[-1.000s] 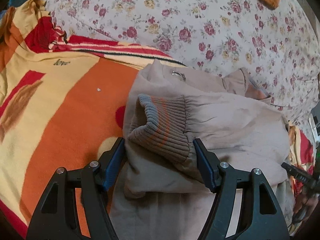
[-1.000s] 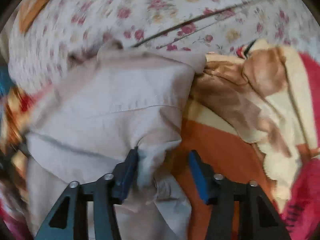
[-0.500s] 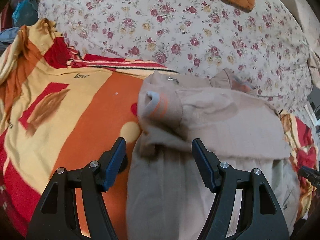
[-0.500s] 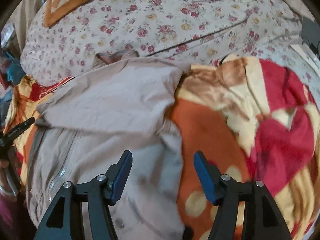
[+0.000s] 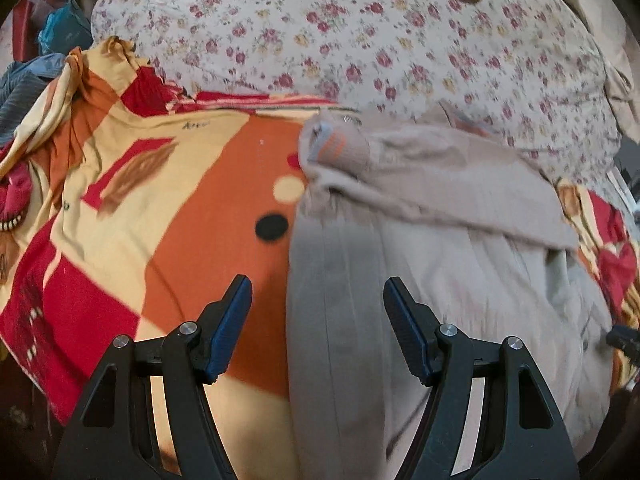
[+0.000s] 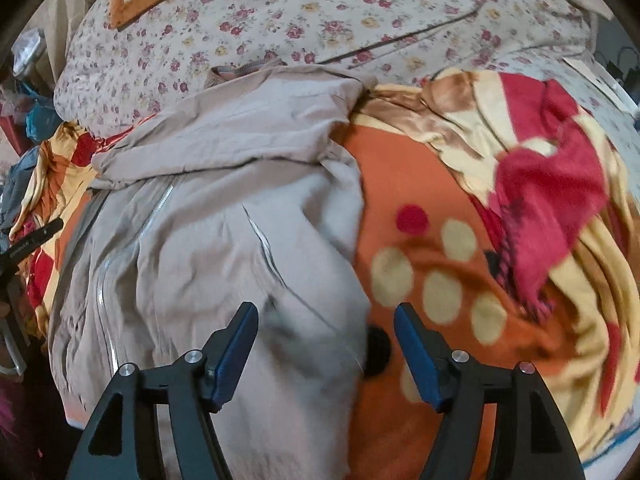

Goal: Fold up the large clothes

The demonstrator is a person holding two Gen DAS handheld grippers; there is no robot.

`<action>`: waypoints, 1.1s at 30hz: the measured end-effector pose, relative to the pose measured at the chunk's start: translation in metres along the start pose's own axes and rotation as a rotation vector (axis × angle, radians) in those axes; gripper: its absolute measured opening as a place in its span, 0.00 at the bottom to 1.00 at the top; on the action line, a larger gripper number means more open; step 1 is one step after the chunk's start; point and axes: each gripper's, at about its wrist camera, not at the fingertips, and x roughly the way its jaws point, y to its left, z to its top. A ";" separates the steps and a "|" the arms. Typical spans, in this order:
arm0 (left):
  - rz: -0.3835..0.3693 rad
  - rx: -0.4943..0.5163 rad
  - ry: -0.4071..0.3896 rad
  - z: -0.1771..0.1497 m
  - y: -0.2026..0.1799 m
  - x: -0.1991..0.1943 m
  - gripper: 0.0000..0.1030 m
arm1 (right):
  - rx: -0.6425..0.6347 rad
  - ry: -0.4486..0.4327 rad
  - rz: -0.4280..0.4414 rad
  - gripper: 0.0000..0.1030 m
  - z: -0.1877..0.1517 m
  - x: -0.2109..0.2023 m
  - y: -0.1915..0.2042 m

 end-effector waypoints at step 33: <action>-0.253 -0.007 0.297 -0.156 -0.011 -0.045 0.68 | -0.014 0.159 0.308 0.73 -0.086 0.001 0.026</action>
